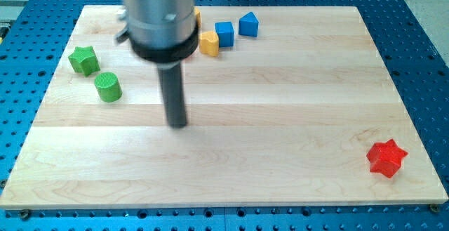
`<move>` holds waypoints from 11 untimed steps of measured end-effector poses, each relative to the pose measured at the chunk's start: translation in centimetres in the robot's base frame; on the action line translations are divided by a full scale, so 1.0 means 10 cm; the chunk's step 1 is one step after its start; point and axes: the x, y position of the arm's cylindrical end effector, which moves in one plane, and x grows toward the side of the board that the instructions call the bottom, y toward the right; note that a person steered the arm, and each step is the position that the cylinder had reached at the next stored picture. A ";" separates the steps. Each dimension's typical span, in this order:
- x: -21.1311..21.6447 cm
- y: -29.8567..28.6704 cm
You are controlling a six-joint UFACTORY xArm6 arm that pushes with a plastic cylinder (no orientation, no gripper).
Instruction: Arrange the green blocks horizontally
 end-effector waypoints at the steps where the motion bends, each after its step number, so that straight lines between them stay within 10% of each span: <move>1: -0.27 -1.14; 2: -0.62 -2.08; 4: -1.64 -2.11; 10: -0.26 0.29; 11: -0.82 0.14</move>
